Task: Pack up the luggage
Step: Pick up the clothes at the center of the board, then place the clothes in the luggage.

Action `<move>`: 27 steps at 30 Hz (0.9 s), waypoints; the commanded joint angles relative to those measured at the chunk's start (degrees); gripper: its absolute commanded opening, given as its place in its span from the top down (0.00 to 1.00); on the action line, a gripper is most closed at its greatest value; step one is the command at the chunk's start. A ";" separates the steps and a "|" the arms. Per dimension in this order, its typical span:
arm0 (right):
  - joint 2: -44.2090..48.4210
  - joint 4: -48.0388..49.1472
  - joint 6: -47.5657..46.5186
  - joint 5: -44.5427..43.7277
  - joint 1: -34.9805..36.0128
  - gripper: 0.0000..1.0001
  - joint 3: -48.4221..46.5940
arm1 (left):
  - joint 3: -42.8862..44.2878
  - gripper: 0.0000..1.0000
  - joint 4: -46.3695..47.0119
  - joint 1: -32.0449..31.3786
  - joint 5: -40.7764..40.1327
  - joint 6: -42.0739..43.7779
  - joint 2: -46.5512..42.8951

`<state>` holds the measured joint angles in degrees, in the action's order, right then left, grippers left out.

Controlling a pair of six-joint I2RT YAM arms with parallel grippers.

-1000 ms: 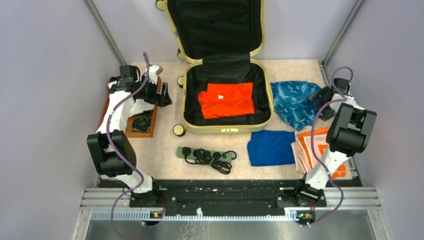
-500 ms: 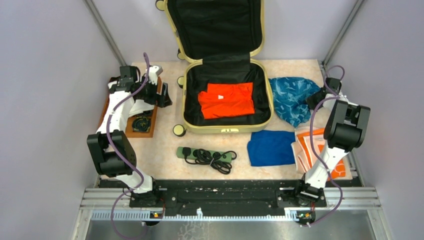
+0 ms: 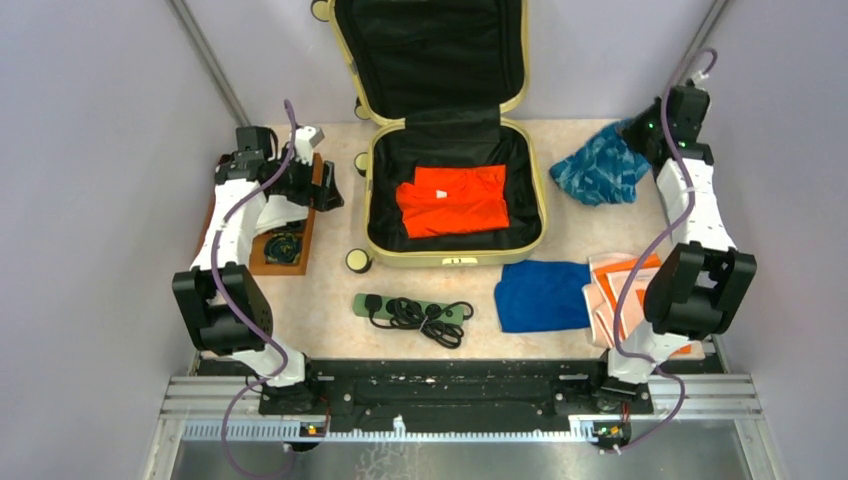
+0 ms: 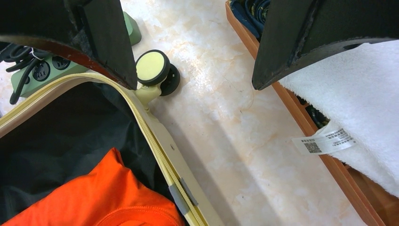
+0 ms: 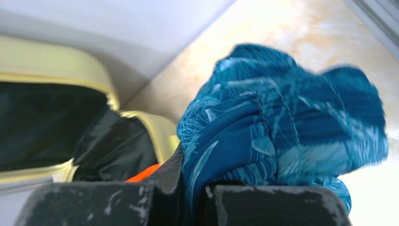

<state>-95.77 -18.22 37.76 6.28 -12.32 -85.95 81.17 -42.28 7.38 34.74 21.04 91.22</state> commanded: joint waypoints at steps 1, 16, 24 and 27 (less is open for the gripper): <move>1.95 -5.31 -3.91 -0.02 6.13 1.00 -9.10 | 2.68 0.02 -1.52 -0.13 1.71 -0.11 -3.09; -14.74 -19.59 -5.09 3.59 34.43 1.00 -47.65 | 3.31 0.02 -2.05 -0.08 0.50 -0.90 -4.45; -23.18 -19.29 -5.05 6.09 41.56 1.00 -50.72 | 2.45 0.02 -1.21 -0.14 0.05 -1.17 -5.12; -22.78 -16.24 -4.39 8.06 42.19 1.00 -43.90 | 1.92 0.02 -0.84 -0.08 -0.51 -0.81 -5.54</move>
<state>-118.74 -38.06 32.58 11.25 28.75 -134.37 82.56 -44.16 7.38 34.87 20.93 88.58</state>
